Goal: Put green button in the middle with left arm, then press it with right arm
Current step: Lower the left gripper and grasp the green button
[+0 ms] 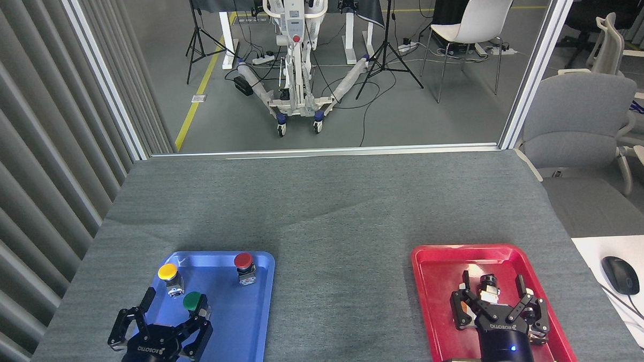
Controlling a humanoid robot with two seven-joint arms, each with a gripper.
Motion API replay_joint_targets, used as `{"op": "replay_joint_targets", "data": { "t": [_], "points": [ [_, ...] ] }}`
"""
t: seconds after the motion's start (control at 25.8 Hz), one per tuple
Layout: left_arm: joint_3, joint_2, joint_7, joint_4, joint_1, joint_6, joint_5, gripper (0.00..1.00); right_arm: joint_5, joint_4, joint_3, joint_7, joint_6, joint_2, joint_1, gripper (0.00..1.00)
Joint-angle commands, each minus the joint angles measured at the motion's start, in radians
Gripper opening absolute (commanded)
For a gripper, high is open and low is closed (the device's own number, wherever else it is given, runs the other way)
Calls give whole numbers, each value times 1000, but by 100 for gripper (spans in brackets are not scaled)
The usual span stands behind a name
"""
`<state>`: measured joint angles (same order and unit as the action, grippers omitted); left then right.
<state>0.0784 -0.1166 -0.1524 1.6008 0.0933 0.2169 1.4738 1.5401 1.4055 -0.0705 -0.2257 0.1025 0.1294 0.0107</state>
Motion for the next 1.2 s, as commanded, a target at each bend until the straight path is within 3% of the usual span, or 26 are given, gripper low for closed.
{"op": "replay_joint_targets", "data": {
  "t": [0.0,0.58,1.16],
  "points": [
    [0,-3,10,-22,-10,1,2,100,0,0,0,0,-1,1,0,100],
    [-11,-5,13,-301,-102,12,8,100,0,0,0,0,-1,1,0,100],
    [-26,-6,17,-446,-190,12,14,98,0,0,0,0,0,-2,2,100]
  ]
}}
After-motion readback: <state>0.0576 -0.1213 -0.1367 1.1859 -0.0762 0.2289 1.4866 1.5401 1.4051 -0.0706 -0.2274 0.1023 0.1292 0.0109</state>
